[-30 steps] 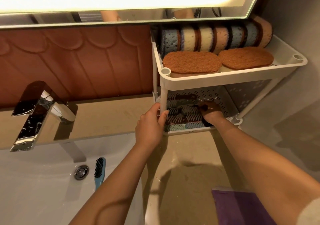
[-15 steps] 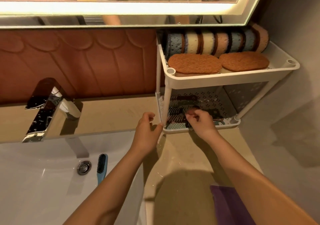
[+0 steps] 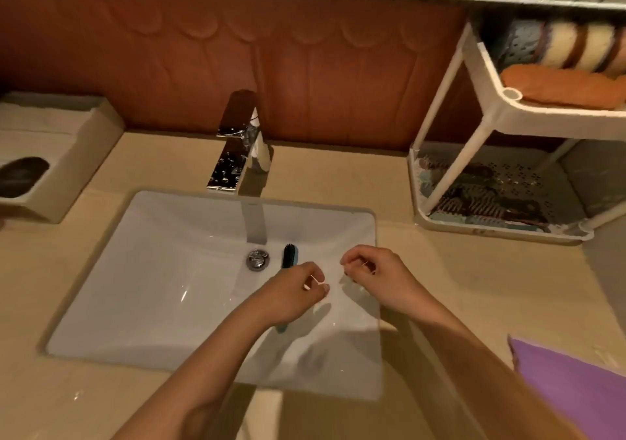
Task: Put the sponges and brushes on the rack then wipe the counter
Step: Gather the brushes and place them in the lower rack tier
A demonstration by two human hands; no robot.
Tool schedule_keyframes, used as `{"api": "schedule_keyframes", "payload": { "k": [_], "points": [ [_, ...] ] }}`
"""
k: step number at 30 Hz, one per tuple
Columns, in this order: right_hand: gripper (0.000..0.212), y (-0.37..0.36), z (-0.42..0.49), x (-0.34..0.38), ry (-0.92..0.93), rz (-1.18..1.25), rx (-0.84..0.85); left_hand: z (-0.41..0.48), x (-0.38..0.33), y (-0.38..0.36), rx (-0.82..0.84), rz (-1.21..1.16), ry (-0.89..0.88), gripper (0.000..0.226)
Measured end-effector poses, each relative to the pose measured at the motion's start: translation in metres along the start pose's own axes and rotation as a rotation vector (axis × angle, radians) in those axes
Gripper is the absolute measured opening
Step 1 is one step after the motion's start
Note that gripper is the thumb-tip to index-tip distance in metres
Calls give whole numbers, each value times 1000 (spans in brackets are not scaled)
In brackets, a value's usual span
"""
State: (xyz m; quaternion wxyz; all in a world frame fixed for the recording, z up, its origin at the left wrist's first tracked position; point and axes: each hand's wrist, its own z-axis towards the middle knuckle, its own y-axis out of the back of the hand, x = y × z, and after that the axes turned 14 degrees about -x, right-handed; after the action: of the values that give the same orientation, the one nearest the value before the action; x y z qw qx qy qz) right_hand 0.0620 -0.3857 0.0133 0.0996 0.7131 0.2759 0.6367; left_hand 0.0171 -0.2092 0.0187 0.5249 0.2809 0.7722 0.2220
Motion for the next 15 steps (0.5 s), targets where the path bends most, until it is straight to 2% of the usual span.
{"api": "schedule_keyframes", "payload": {
  "k": [7,15],
  "points": [
    [14,-91,5,42,80,-133,171,-40,70,63,-91,90,73,32],
    [16,-202,8,111,154,-200,349,-89,162,143,-229,31,168,34]
  ]
}}
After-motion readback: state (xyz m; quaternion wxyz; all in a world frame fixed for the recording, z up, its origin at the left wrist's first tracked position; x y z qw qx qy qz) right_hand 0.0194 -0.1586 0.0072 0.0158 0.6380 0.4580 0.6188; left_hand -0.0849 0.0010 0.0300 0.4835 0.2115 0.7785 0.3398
